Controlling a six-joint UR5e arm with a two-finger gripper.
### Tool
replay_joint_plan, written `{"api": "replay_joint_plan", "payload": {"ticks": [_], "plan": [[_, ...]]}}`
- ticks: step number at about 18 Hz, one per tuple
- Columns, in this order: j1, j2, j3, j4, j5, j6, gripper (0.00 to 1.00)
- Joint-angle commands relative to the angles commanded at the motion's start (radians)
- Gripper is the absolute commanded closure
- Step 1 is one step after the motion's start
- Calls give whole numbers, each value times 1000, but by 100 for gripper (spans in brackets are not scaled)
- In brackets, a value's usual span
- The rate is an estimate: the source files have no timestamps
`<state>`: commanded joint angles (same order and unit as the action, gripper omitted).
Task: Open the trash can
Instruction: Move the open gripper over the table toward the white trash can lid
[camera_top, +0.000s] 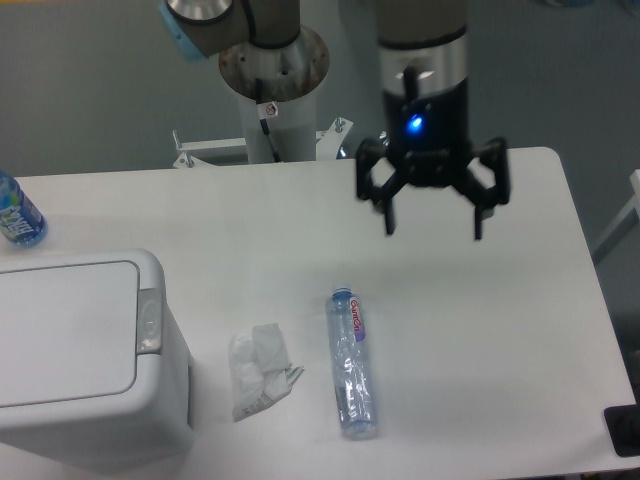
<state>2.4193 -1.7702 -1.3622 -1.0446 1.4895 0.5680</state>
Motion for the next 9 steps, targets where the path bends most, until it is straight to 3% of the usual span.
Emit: {"api": "replay_joint_plan", "payload": {"ticks": [5, 9], "plan": [[-75, -35, 32, 5, -12, -207, 0], [-83, -51, 32, 54, -127, -399, 0]]}}
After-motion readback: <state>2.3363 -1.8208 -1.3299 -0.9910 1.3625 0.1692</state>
